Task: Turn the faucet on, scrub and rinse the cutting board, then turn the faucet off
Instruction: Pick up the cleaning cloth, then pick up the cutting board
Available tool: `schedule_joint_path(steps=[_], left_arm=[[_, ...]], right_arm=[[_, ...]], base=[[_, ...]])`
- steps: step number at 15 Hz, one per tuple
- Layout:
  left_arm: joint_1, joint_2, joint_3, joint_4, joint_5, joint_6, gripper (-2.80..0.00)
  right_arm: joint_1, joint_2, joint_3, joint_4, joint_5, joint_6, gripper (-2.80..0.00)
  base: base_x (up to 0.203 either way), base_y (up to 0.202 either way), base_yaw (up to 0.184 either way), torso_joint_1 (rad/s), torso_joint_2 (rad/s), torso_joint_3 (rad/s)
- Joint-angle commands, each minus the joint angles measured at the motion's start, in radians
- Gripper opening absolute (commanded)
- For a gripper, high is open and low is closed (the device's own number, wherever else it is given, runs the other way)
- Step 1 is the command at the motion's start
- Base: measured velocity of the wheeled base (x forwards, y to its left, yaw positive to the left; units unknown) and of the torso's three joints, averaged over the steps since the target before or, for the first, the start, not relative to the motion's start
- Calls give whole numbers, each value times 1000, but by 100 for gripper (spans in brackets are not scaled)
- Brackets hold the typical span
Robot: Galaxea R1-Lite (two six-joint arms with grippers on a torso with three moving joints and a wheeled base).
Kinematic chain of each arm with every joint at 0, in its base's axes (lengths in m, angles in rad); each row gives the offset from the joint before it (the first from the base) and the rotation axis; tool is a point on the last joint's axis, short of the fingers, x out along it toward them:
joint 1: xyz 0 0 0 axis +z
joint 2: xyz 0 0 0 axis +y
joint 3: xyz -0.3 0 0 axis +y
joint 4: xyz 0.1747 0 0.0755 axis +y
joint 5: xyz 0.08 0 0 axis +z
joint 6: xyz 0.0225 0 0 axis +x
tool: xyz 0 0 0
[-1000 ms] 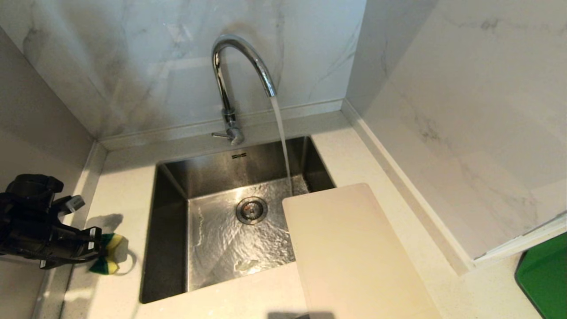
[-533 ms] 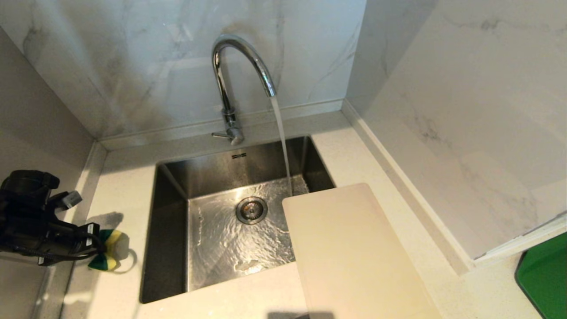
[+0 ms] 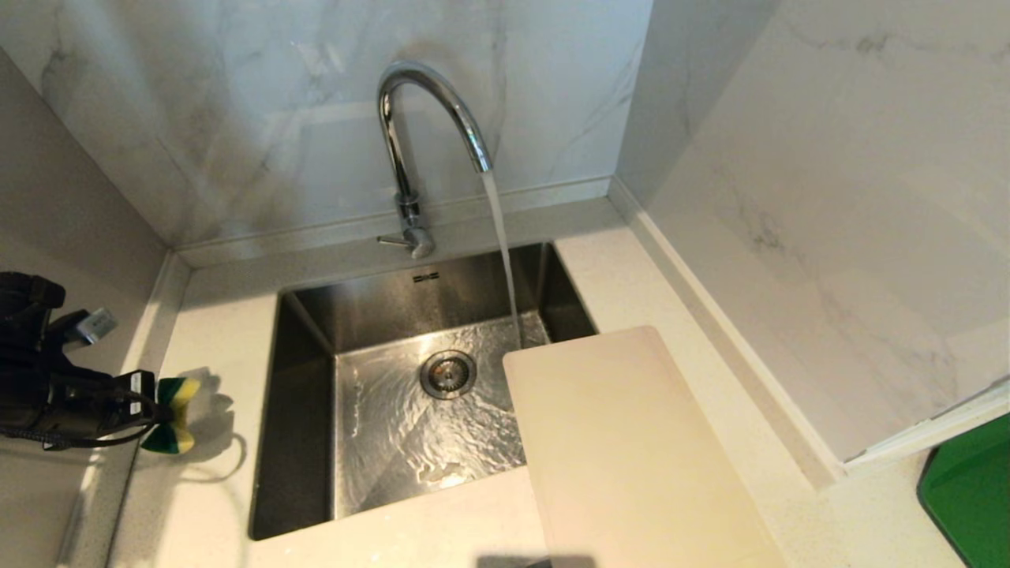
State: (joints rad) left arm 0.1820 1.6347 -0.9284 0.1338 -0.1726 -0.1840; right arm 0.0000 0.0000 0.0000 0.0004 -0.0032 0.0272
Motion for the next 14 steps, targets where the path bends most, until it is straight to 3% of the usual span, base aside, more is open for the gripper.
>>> schedule_joint_path(steps=[1, 14], left_arm=[[-2, -41, -41, 17, -4, 0, -280], [1, -115, -298, 187, -5, -19, -280]], right_arm=[[0, 0, 0, 0, 0, 0, -280], [0, 0, 0, 0, 0, -3, -280]], base=[[0, 0, 0, 0, 0, 0], [0, 0, 0, 0, 0, 0]])
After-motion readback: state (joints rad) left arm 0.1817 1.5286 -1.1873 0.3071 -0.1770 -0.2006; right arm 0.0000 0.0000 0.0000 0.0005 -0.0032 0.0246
